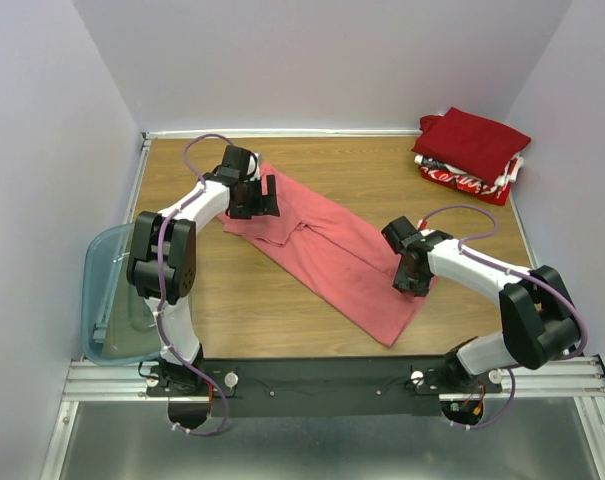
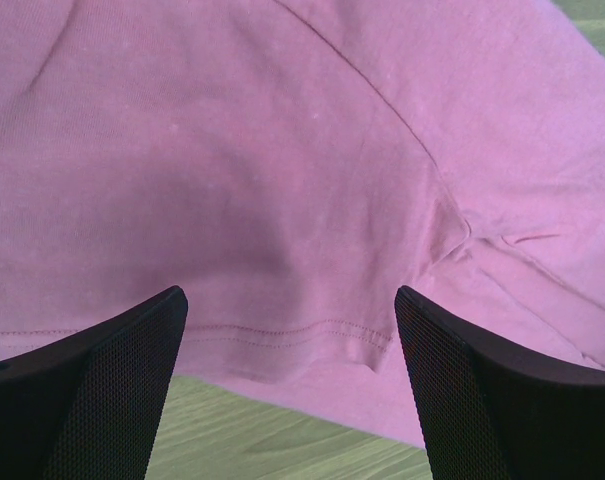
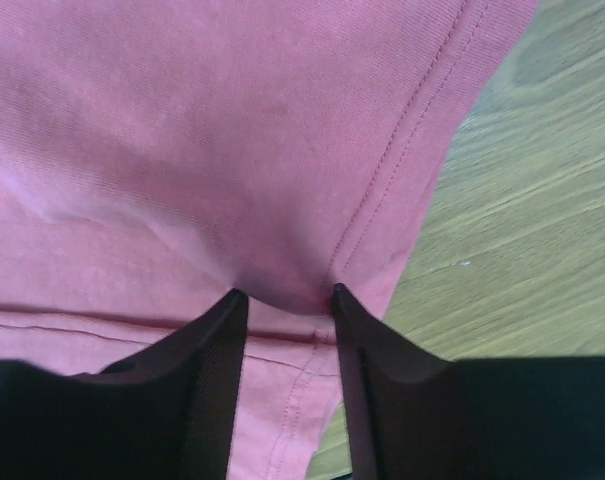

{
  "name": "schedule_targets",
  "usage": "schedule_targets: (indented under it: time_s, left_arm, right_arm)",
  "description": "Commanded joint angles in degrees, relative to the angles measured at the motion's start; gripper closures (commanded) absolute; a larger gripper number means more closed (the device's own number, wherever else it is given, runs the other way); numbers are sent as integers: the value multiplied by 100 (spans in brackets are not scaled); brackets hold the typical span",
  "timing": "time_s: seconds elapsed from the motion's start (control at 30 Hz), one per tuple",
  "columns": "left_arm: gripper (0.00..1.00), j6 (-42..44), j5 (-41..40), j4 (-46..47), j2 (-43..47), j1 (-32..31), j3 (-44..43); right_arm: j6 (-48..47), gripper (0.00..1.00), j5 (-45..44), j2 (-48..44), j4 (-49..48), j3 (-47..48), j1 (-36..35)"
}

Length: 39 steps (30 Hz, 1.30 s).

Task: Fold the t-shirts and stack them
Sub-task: Fold the tshirt

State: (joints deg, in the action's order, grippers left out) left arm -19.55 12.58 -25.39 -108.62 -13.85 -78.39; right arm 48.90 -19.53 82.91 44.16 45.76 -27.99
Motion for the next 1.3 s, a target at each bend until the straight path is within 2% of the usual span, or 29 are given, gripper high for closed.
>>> schedule_targets:
  time_s: [0.0,0.2,0.43,1.27]
  left_arm:
    - [7,-5,104,87,271,5,69]
    - [8,-22,148,148,271,5,148]
    - [8,-5,122,148,43,14,236]
    - [7,162,-221,104,-871,22,-291]
  right_arm:
    - [-65,62,-165,-100,-92,-76,48]
    - [-241,80,-60,-126,-57,29,48]
    - [-303,86,72,-135,285,197,48]
    - [-232,89,327,-284,839,12,39]
